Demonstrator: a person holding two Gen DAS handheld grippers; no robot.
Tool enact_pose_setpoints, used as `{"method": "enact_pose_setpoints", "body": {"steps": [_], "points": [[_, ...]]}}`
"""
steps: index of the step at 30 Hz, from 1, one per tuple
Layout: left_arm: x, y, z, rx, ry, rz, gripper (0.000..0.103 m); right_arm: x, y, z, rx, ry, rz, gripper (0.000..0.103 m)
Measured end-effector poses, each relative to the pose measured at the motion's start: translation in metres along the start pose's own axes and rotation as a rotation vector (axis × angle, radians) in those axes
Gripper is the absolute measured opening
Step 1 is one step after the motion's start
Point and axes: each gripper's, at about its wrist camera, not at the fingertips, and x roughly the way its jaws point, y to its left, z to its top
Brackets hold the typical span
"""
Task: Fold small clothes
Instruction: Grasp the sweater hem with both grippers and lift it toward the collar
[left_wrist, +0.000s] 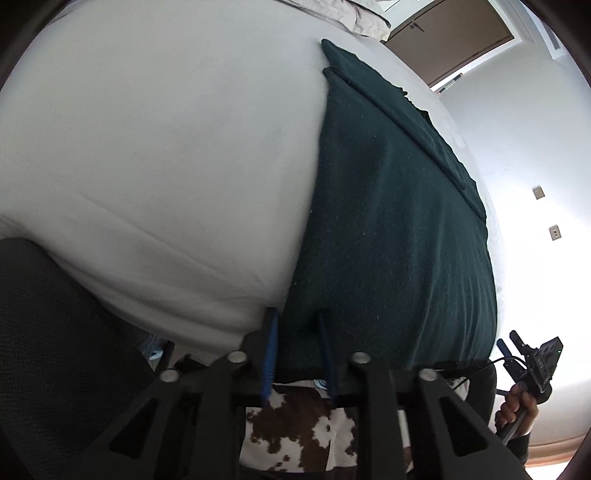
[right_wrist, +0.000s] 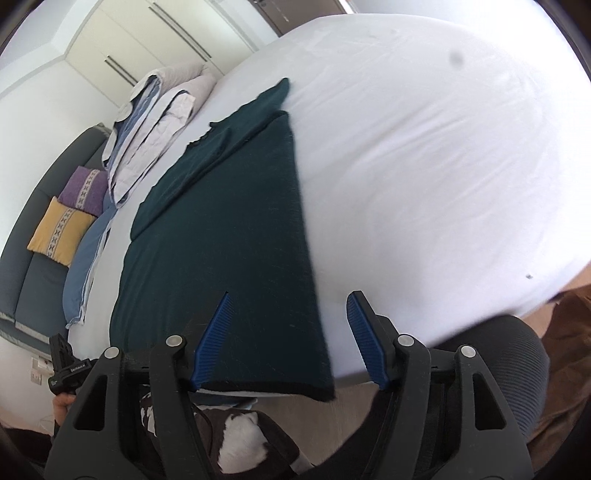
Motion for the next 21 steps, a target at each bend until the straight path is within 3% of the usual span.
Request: {"method": "enact_pose_setpoints", "body": {"steps": [4, 9, 14, 21], "points": [[-0.001, 0.0, -0.002, 0.013, 0.005, 0.013, 0.011, -0.005, -0.01, -0.004, 0.015, 0.025, -0.015, 0.062], [-0.005, -0.004, -0.003, 0.016, -0.011, 0.026, 0.009, -0.002, -0.014, -0.008, 0.007, 0.074, -0.049, 0.062], [-0.01, -0.006, -0.005, 0.017, -0.021, 0.027, 0.008, 0.009, -0.02, -0.013, 0.02, 0.127, -0.078, 0.051], [-0.013, -0.009, -0.005, 0.036, -0.027, 0.037, 0.008, 0.022, -0.016, -0.017, -0.006, 0.195, -0.081, 0.044]]}}
